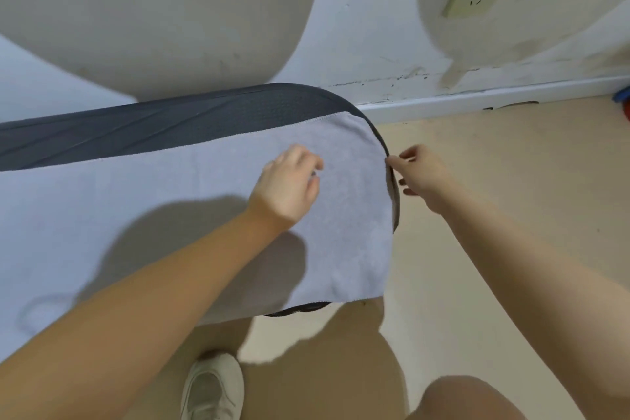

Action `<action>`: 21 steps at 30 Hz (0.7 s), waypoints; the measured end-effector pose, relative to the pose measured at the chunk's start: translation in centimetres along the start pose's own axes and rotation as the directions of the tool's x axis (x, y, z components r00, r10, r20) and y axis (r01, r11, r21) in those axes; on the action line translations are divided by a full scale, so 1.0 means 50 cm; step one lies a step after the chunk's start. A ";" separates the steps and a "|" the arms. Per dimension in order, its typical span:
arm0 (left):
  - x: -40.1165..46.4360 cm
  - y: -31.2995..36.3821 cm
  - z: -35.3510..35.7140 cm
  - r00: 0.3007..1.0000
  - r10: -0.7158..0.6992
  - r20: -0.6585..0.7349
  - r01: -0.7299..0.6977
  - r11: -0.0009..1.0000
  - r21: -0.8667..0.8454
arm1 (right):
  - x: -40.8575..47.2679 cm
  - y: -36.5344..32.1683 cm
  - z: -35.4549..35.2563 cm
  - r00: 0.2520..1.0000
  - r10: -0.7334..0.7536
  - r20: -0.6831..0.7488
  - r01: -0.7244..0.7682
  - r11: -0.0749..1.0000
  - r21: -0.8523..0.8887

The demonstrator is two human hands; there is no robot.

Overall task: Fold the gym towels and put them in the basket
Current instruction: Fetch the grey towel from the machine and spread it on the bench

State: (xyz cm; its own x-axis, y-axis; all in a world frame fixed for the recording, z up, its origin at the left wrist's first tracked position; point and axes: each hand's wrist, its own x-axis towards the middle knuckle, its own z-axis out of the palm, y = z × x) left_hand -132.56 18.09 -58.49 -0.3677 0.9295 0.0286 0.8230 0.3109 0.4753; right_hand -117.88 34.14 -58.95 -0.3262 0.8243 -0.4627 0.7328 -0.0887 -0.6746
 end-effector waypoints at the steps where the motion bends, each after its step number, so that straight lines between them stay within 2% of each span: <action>1: -0.007 0.028 0.009 0.998 0.040 0.042 -0.040 0.999 -0.013 | -0.018 0.012 -0.003 0.998 0.036 0.052 -0.040 0.996 0.080; 4: -0.030 0.091 0.033 0.984 0.054 0.168 -0.046 0.998 -0.051 | -0.073 0.061 0.005 0.980 0.120 0.160 -0.155 0.960 0.234; 8: -0.058 0.134 0.059 0.965 -0.024 0.260 0.057 0.991 -0.120 | -0.105 0.078 0.008 0.956 0.147 0.253 -0.244 0.878 0.411; 10: -0.063 0.148 0.069 0.951 -0.087 0.296 0.119 0.989 -0.090 | -0.106 0.060 0.000 0.967 0.069 0.246 -0.171 0.891 0.420; 13: -0.063 0.169 0.079 0.956 -0.198 0.217 0.218 0.973 -0.073 | -0.125 0.015 -0.015 0.941 -0.083 0.329 -0.070 0.902 0.427; 16: -0.056 0.186 0.077 0.903 -0.364 0.229 0.419 0.865 -0.278 | -0.143 -0.015 -0.026 0.856 -0.128 0.500 -0.058 0.939 0.340; 18: -0.057 0.188 0.074 0.866 -0.451 0.216 0.500 0.773 -0.390 | -0.143 -0.024 -0.026 0.823 -0.127 0.554 -0.070 0.945 0.319; 19: -0.060 0.188 0.071 0.856 -0.481 0.192 0.513 0.737 -0.440 | -0.137 -0.026 -0.024 0.837 -0.132 0.531 -0.051 0.948 0.315; 21: -0.071 0.180 0.062 0.851 -0.508 0.135 0.495 0.688 -0.530 | -0.119 -0.029 -0.015 0.906 -0.178 0.384 0.074 0.960 0.271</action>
State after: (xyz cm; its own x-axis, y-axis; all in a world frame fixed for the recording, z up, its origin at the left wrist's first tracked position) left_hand -122.50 18.22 -57.06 -0.6722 0.6596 -0.3362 0.1545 0.5692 0.8076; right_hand -116.55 29.76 -54.81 -0.6554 0.5483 -0.5195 0.5173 -0.1754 -0.8376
